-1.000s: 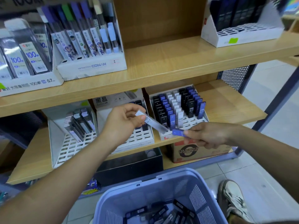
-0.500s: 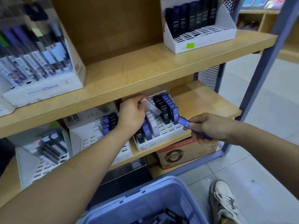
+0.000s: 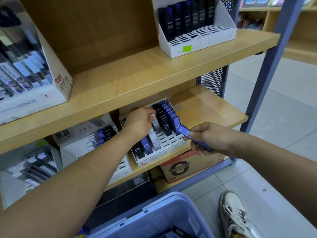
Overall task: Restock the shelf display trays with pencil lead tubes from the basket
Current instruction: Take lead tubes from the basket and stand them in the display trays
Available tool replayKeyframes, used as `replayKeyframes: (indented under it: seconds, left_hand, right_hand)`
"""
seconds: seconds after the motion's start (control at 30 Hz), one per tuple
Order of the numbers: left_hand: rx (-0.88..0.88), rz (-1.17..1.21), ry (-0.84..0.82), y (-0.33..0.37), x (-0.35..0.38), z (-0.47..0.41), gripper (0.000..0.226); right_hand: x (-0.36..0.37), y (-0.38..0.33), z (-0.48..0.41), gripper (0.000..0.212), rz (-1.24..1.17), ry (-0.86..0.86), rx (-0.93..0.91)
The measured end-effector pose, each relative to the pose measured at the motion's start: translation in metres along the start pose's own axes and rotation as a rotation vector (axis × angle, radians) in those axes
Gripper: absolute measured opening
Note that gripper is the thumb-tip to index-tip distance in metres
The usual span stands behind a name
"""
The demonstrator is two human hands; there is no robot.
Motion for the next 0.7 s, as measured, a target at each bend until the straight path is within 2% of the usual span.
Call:
replayKeyframes:
  seconds: [0.3,0.5,0.7]
  left_hand:
    - [0.060,-0.085,-0.063,-0.003,0.007,-0.008,0.024]
    - [-0.070,0.046,0.130,-0.013,-0.006,-0.015,0.011]
    - [-0.050,-0.035,0.067,-0.004,-0.008,-0.012,0.021]
  right_hand:
    - [0.000,-0.001,0.001,0.024,-0.055,0.023,0.052]
    - [0.005,0.000,0.001,0.023,-0.172,-0.006,0.111]
    - [0.015,-0.003,0.001,0.025,-0.292,-0.066,0.164]
Point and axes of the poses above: each hand's wrist, its own z-axis away from the middle knuckle, its own x-axis out of the palm, y = z × x, the point moved 10 cm from there along -z, towards the middle knuckle, and after that the axes turned 15 degrees about y, right-handed, at the moved point
